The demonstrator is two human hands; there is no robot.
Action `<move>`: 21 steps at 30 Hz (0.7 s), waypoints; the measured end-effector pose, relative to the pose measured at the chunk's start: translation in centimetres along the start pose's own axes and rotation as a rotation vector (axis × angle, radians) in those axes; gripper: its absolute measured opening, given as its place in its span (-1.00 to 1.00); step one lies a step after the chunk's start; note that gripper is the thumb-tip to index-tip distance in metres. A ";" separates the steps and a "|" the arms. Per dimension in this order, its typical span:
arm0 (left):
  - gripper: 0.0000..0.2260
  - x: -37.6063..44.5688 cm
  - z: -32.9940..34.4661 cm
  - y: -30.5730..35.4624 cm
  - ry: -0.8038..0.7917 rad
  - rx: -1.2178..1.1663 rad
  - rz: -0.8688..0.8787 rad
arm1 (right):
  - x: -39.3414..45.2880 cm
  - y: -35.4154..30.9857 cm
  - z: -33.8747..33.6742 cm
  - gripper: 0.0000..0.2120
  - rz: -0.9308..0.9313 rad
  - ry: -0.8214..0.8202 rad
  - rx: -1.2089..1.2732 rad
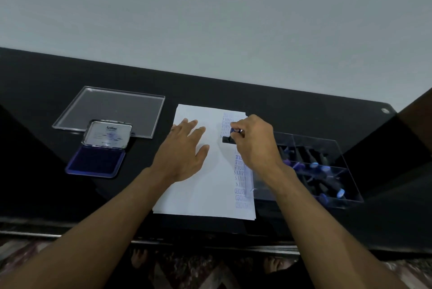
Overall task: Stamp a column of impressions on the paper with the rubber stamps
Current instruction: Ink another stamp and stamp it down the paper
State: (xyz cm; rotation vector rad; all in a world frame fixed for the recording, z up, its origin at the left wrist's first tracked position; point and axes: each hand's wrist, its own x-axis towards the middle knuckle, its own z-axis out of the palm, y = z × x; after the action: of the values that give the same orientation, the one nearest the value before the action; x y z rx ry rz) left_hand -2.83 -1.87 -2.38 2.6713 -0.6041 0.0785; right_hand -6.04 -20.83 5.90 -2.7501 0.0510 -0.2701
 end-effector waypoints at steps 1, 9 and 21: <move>-0.39 0.3 0.2 -0.2 -0.004 0.010 0.002 | 0.2 0.1 0.1 -0.82 -0.010 -0.005 0.007; -0.38 2.2 1.1 -1.1 -0.024 0.067 0.021 | 1.4 0.6 0.8 -0.82 -0.024 -0.054 0.032; -0.40 2.3 2.3 -1.8 0.000 0.104 0.029 | 2.2 0.8 1.5 -0.80 -0.005 -0.101 0.002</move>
State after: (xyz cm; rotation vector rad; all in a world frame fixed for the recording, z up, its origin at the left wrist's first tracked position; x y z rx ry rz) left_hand -0.05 -2.20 -4.81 2.7633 -0.6562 0.1211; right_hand -3.55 -21.25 4.66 -2.7582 0.0168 -0.1324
